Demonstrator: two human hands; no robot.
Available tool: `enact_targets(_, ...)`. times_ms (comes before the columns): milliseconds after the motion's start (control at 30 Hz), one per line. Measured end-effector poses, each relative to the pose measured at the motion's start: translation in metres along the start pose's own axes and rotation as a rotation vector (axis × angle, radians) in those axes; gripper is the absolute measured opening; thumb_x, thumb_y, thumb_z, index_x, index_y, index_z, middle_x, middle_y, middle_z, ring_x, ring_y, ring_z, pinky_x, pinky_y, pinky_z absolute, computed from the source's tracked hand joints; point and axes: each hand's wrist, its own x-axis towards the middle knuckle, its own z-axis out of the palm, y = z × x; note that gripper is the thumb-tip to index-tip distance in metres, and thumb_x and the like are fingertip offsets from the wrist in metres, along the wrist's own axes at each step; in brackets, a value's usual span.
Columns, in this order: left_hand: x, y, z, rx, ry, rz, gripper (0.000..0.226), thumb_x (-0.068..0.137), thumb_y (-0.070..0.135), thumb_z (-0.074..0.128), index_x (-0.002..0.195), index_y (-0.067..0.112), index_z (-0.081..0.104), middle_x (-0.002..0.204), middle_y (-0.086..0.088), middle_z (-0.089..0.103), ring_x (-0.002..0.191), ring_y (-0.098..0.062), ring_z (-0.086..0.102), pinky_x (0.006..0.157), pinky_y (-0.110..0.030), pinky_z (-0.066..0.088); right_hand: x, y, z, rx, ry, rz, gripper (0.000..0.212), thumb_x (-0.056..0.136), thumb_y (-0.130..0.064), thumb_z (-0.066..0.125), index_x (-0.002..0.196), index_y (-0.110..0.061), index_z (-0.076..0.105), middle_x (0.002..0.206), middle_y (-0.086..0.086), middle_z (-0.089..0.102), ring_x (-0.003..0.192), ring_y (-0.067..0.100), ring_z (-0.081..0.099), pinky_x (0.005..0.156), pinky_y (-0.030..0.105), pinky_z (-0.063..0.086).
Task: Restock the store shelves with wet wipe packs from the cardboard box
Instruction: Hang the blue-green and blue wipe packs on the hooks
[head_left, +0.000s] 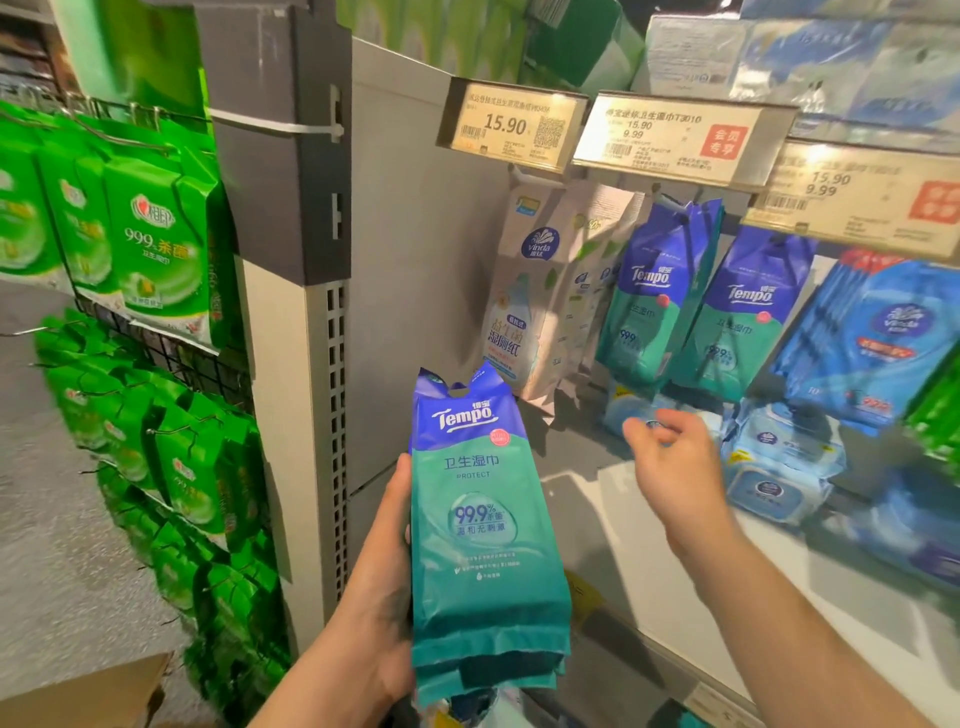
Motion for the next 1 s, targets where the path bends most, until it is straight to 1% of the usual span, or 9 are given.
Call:
enact_targets(33, -0.005, 0.001, 0.012, -0.016, 0.030, -0.015, 0.073, 0.080, 0.076, 0.055, 0.095, 0.011, 0.084, 0.103, -0.021, 0.076, 0.077, -0.037, 0.075, 0.076, -0.047, 0.054, 0.006, -0.011, 0.016, -0.035, 0.105, -0.086, 0.035, 0.095, -0.035, 0.068, 0.120, -0.012, 0.061, 0.105, 0.005, 0.067, 0.097, 0.025, 0.064, 0.085, 0.035, 0.049)
enact_targets(100, -0.008, 0.000, 0.020, 0.006, -0.002, -0.006, 0.071, 0.080, 0.075, 0.054, 0.093, 0.011, 0.084, 0.105, -0.022, 0.076, 0.077, -0.038, 0.076, 0.078, -0.047, 0.052, -0.029, -0.014, 0.027, -0.090, -0.056, -0.106, 0.031, 0.097, -0.045, 0.064, 0.103, -0.014, 0.065, 0.087, -0.002, 0.068, 0.075, 0.016, 0.063, 0.066, 0.030, 0.046)
enact_targets(167, -0.006, -0.001, 0.021, -0.041, -0.011, 0.001, 0.071, 0.082, 0.074, 0.053, 0.094, 0.011, 0.084, 0.109, -0.023, 0.075, 0.081, -0.038, 0.076, 0.083, -0.048, 0.051, -0.042, -0.025, 0.031, -0.016, -0.223, 0.019, 0.055, 0.089, -0.066, 0.062, 0.097, -0.011, 0.067, 0.076, -0.001, 0.068, 0.062, 0.016, 0.059, 0.061, 0.030, 0.045)
enact_targets(267, -0.008, -0.004, 0.030, 0.053, 0.013, -0.025, 0.071, 0.082, 0.075, 0.052, 0.107, 0.015, 0.081, 0.121, -0.023, 0.072, 0.100, -0.041, 0.073, 0.095, -0.053, 0.050, -0.062, -0.031, 0.035, 0.048, -0.444, 0.089, 0.091, 0.061, -0.090, 0.063, 0.109, -0.012, 0.070, 0.097, 0.002, 0.079, 0.085, 0.025, 0.075, 0.077, 0.039, 0.053)
enact_targets(433, -0.007, -0.009, 0.034, 0.126, 0.022, -0.049, 0.072, 0.080, 0.075, 0.054, 0.116, 0.017, 0.078, 0.125, -0.023, 0.070, 0.112, -0.043, 0.068, 0.106, -0.058, 0.046, -0.076, -0.045, 0.033, 0.204, -0.539, 0.196, 0.063, 0.076, -0.054, 0.079, 0.120, -0.011, 0.066, 0.105, 0.005, 0.079, 0.097, 0.027, 0.077, 0.072, 0.033, 0.059)
enact_targets(600, -0.010, -0.010, 0.036, 0.179, 0.057, -0.046, 0.063, 0.082, 0.067, 0.059, 0.113, 0.016, 0.079, 0.123, -0.021, 0.071, 0.113, -0.043, 0.068, 0.106, -0.058, 0.046, -0.072, -0.041, 0.018, 0.262, -0.547, 0.211, 0.027, 0.092, -0.031, 0.074, 0.107, -0.010, 0.077, 0.108, 0.014, 0.078, 0.106, 0.037, 0.073, 0.103, 0.058, 0.051)
enact_targets(733, -0.012, -0.008, 0.038, 0.218, 0.099, -0.071, 0.050, 0.084, 0.052, 0.066, 0.114, 0.014, 0.079, 0.121, -0.022, 0.072, 0.111, -0.043, 0.069, 0.104, -0.059, 0.048, -0.072, -0.036, 0.008, 0.367, -0.540, 0.219, 0.029, 0.080, -0.025, 0.082, 0.102, -0.006, 0.079, 0.109, 0.023, 0.075, 0.103, 0.044, 0.072, 0.100, 0.060, 0.052)
enact_targets(867, -0.011, -0.007, 0.040, 0.245, 0.141, -0.066, 0.050, 0.080, 0.034, 0.070, 0.124, 0.009, 0.072, 0.121, -0.024, 0.071, 0.114, -0.044, 0.066, 0.107, -0.060, 0.045, -0.072, -0.031, -0.005, 0.422, -0.445, 0.169, 0.036, 0.075, -0.027, 0.074, 0.102, -0.003, 0.076, 0.103, 0.023, 0.076, 0.085, 0.036, 0.075, 0.083, 0.047, 0.059)
enact_targets(1000, -0.012, -0.004, 0.044, 0.293, 0.171, -0.031, 0.047, 0.074, 0.029, 0.071, 0.115, 0.008, 0.073, 0.110, -0.024, 0.075, 0.085, -0.038, 0.074, 0.085, -0.049, 0.057, -0.073, -0.020, -0.027, 0.352, -0.254, 0.018, 0.045, 0.075, -0.032, 0.078, 0.113, -0.008, 0.071, 0.107, 0.016, 0.077, 0.096, 0.036, 0.075, 0.087, 0.050, 0.057)
